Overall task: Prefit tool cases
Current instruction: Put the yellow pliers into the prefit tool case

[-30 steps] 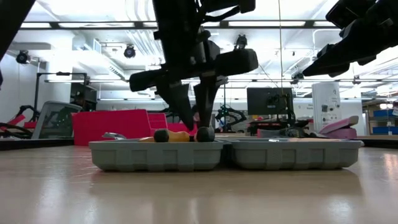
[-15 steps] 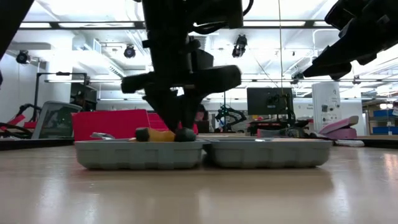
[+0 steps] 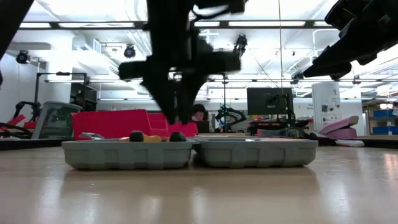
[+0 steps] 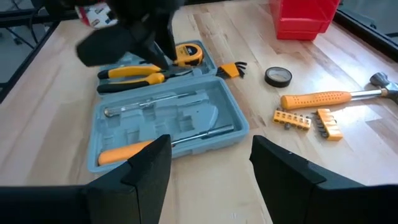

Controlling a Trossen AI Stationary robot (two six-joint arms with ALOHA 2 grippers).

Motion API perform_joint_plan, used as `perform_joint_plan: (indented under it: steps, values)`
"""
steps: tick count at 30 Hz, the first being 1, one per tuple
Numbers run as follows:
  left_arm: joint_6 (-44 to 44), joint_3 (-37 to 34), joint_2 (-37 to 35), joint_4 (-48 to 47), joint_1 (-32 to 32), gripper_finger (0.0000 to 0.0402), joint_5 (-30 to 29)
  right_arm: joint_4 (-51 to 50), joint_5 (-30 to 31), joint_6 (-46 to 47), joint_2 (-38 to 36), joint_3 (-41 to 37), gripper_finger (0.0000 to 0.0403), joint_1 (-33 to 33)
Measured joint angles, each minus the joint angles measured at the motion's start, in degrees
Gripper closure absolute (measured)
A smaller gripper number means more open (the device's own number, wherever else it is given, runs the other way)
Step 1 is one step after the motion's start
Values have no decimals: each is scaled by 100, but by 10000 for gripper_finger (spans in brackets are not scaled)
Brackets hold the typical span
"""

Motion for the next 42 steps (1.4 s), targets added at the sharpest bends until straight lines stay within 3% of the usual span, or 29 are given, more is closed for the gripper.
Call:
perform_joint_plan:
  steps: [13, 17, 24, 36, 42]
  values:
    - [1217, 137, -7, -125, -312, 287, 350, -79, -314, 117, 0, 0, 204, 338]
    - [1486, 135, -11, -238, -120, 284, 786, -76, -314, 170, 0, 0, 204, 365]
    - [1473, 132, -11, -496, 88, 286, 977, -68, -312, 212, 2, 0, 204, 365]
    - [1759, -280, 307, 221, 176, 289, 1220, -30, -314, 259, 0, 0, 204, 378]
    - [1655, -67, 214, -40, 175, 301, 972, -29, -314, 270, 1, 0, 204, 378]
